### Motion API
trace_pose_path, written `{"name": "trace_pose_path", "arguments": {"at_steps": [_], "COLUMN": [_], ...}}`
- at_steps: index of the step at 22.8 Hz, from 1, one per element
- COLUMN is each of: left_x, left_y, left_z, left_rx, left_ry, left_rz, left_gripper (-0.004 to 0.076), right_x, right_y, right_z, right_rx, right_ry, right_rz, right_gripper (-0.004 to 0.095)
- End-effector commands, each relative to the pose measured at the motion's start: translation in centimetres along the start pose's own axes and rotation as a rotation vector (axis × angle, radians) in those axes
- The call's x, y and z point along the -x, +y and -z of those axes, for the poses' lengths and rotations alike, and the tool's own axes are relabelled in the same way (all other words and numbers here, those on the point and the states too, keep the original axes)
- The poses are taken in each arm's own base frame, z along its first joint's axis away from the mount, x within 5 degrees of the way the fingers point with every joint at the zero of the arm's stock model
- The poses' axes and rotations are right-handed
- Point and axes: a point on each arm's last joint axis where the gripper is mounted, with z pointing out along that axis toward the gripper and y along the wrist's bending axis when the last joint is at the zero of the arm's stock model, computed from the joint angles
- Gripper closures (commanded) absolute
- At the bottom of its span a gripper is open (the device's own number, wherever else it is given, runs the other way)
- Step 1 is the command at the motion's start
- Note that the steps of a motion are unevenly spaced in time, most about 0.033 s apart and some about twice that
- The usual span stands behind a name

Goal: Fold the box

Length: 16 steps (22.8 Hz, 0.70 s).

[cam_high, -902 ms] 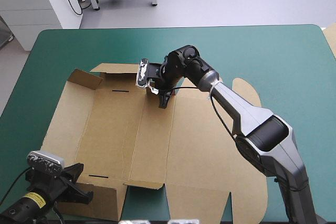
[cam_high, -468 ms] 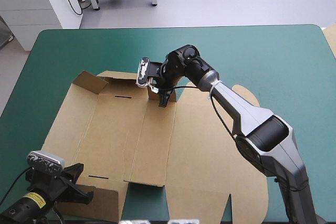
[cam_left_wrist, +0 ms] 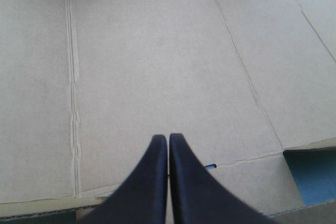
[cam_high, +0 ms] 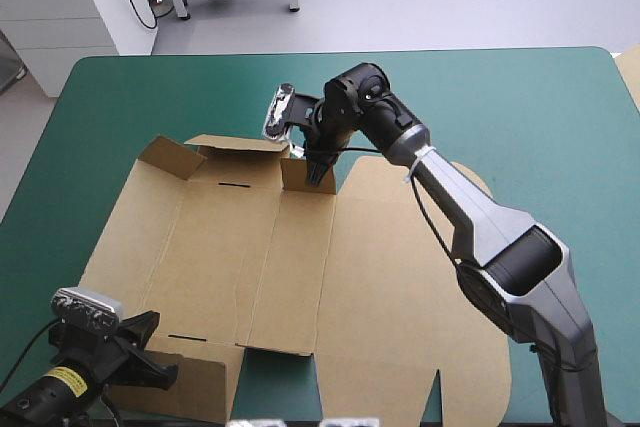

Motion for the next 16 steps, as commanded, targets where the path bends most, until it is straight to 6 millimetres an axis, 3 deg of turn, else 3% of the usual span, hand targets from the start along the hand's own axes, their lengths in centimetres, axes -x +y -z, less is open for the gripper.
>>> {"name": "trace_pose_path", "arguments": {"at_steps": [1, 5, 10, 12, 14, 16], "left_x": [1.3, 1.3, 1.3, 1.3, 1.3, 1.3], "left_y": [0.0, 0.0, 0.0, 0.0, 0.0, 0.0], "left_z": [0.5, 0.5, 0.5, 0.5, 0.5, 0.5], "left_rx": [-0.002, -0.002, -0.002, -0.002, -0.002, -0.002], "left_ry": [-0.083, -0.083, -0.083, -0.083, -0.083, -0.083], "left_rz": [0.012, 0.012, 0.012, 0.012, 0.012, 0.012], "left_gripper": [0.0731, 0.0731, 0.0731, 0.0731, 0.0731, 0.0731], "right_x": [-0.2, -1.1, -2.7, -4.8, -6.6, -10.0], "right_y": [-1.3, -2.1, -3.3, -4.2, -4.5, -4.3], "right_z": [6.4, 9.1, 13.8, 18.1, 20.5, 22.9], "right_rx": [-0.163, -0.223, -0.384, -0.520, -0.561, -0.598], "right_ry": [-0.030, -0.050, -0.053, -0.075, -0.090, -0.059], "right_rz": [-0.028, -0.140, -0.236, -0.376, -0.456, -0.541], "right_gripper": [0.0590, 0.0681, 0.0925, 0.0927, 0.0927, 0.0927]}}
